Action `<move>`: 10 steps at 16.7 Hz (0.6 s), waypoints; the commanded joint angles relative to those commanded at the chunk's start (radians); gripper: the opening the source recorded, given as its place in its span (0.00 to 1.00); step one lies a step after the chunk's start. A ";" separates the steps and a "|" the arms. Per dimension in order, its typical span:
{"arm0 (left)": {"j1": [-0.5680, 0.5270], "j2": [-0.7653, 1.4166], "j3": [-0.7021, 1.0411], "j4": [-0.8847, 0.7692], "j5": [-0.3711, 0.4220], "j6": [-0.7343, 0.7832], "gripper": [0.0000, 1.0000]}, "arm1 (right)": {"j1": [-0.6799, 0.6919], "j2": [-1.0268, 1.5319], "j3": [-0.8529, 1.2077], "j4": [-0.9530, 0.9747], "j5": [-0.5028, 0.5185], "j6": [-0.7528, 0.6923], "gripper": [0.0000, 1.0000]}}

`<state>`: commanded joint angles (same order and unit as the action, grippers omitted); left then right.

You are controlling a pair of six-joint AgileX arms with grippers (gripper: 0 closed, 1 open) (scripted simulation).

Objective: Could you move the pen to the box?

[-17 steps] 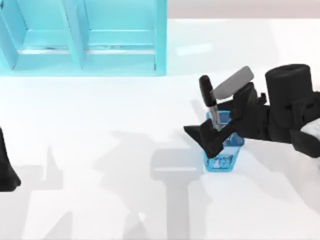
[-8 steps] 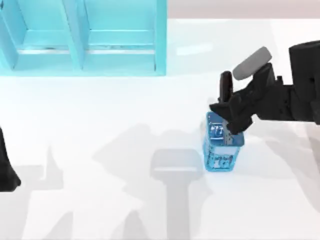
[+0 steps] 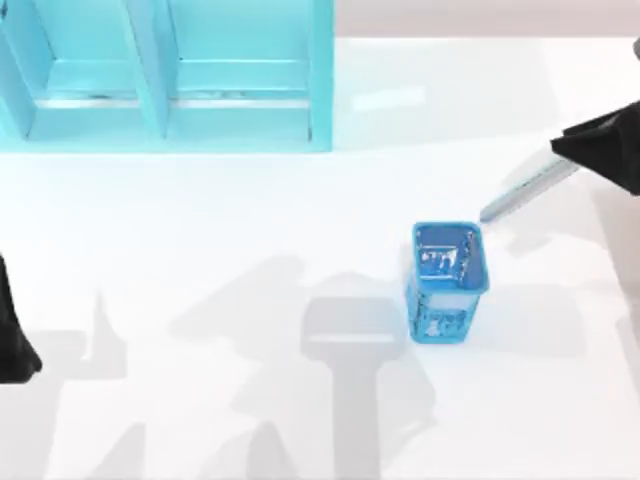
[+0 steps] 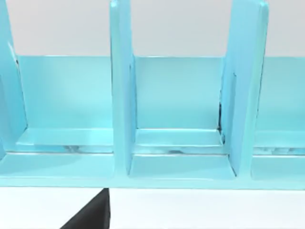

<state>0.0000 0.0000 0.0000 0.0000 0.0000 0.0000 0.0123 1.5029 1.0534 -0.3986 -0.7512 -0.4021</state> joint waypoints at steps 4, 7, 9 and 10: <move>0.000 0.000 0.000 0.000 0.000 0.000 1.00 | -0.076 -0.067 0.037 -0.118 -0.047 -0.065 0.00; 0.000 0.000 0.000 0.000 0.000 0.000 1.00 | -0.078 -0.070 0.038 -0.121 -0.048 -0.067 0.00; 0.000 0.000 0.000 0.000 0.000 0.000 1.00 | -0.074 -0.066 0.037 -0.122 -0.047 -0.064 0.00; 0.000 0.000 0.000 0.000 0.000 0.000 1.00 | -0.087 -0.068 0.039 -0.132 -0.047 -0.071 0.00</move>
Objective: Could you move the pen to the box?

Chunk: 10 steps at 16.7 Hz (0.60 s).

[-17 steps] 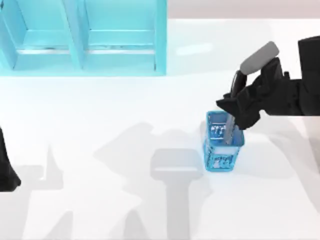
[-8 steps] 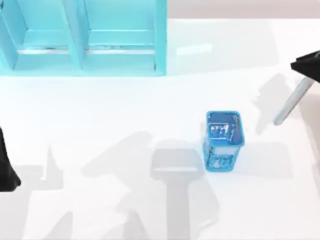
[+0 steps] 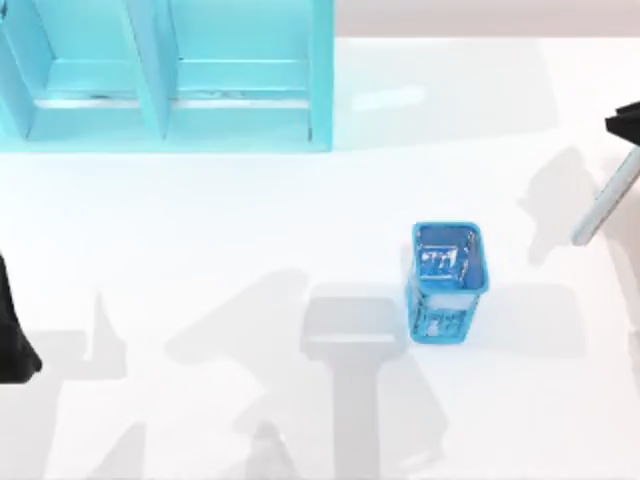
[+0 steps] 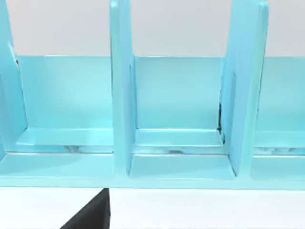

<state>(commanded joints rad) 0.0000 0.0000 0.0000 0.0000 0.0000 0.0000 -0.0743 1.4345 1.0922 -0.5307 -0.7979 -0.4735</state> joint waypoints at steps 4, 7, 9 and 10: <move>0.000 0.000 0.000 0.000 0.000 0.000 1.00 | -0.154 -0.042 0.017 -0.095 0.030 -0.061 0.00; 0.000 0.000 0.000 0.000 0.000 0.000 1.00 | -0.356 -0.103 0.032 -0.187 0.078 -0.124 0.00; 0.000 0.000 0.000 0.000 0.000 0.000 1.00 | -0.468 -0.147 0.042 -0.242 0.113 -0.167 0.00; 0.000 0.000 0.000 0.000 0.000 0.000 1.00 | -0.508 -0.167 0.046 -0.264 0.129 -0.187 0.00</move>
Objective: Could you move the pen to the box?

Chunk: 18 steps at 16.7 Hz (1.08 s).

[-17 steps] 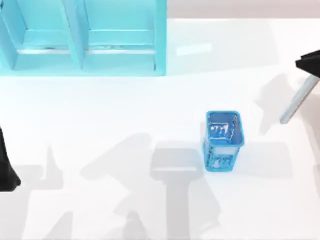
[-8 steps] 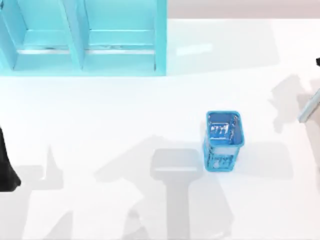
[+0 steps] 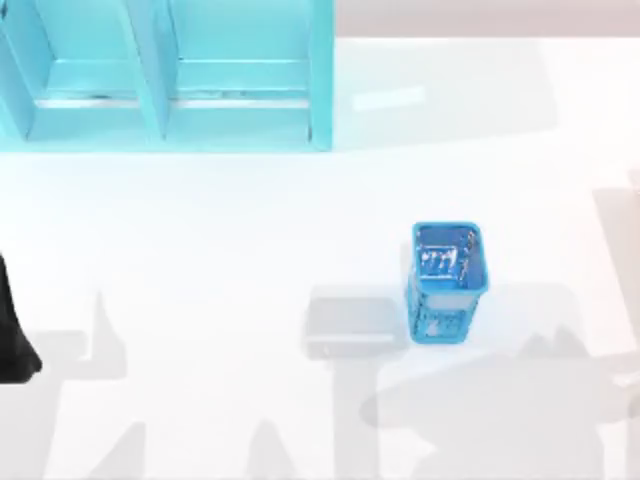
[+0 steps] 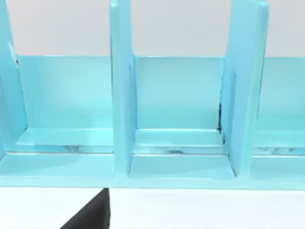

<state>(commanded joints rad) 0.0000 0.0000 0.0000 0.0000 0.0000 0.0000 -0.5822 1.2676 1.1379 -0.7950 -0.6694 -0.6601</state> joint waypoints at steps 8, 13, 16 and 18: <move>0.000 0.000 0.000 0.000 0.000 0.000 1.00 | -0.051 -0.030 -0.001 -0.027 0.027 -0.029 0.00; 0.000 0.000 0.000 0.000 0.000 0.000 1.00 | -0.017 -0.005 -0.118 0.136 0.057 0.023 0.00; 0.000 0.000 0.000 0.000 0.000 0.000 1.00 | 0.017 0.008 -0.194 0.252 0.076 0.047 0.00; 0.000 0.000 0.000 0.000 0.000 0.000 1.00 | 0.026 0.012 -0.210 0.276 0.080 0.049 0.00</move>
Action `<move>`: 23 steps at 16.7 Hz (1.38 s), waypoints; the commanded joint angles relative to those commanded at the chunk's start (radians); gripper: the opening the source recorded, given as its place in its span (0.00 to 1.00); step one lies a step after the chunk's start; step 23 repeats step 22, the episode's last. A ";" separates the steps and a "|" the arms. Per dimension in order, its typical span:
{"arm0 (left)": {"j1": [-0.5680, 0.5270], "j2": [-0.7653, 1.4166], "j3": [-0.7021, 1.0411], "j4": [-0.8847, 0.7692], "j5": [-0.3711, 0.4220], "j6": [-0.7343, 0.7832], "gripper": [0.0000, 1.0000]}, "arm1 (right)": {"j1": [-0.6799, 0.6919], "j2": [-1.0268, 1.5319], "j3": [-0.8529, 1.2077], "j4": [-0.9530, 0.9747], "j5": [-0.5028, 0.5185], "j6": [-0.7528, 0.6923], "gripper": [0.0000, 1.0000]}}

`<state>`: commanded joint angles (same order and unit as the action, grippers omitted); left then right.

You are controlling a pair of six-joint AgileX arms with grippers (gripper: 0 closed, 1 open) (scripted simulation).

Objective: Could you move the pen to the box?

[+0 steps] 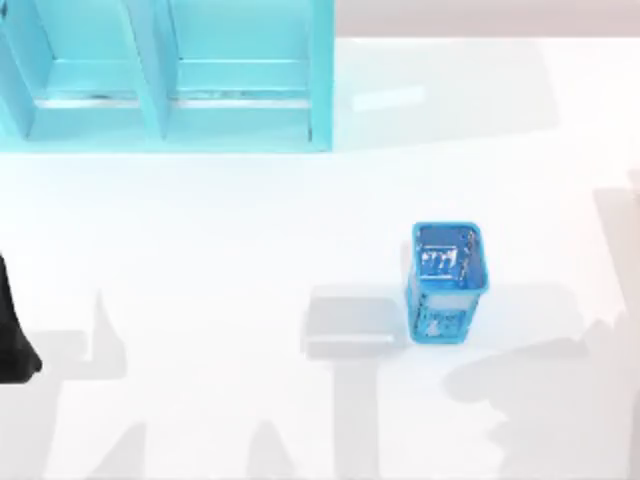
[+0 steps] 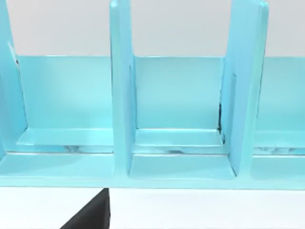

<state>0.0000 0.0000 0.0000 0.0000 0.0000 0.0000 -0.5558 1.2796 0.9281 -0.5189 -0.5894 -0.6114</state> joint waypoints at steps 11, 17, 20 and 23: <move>0.000 0.000 0.000 0.000 0.000 0.000 1.00 | 0.000 0.000 0.000 0.000 0.000 0.000 0.60; 0.000 0.000 0.000 0.000 0.000 0.000 1.00 | 0.000 0.000 0.000 0.000 0.000 0.000 1.00; 0.000 0.000 0.000 0.000 0.000 0.000 1.00 | 0.000 0.000 0.000 0.000 0.000 0.000 1.00; 0.000 0.000 0.000 0.000 0.000 0.000 1.00 | 0.000 0.000 0.000 0.000 0.000 0.000 1.00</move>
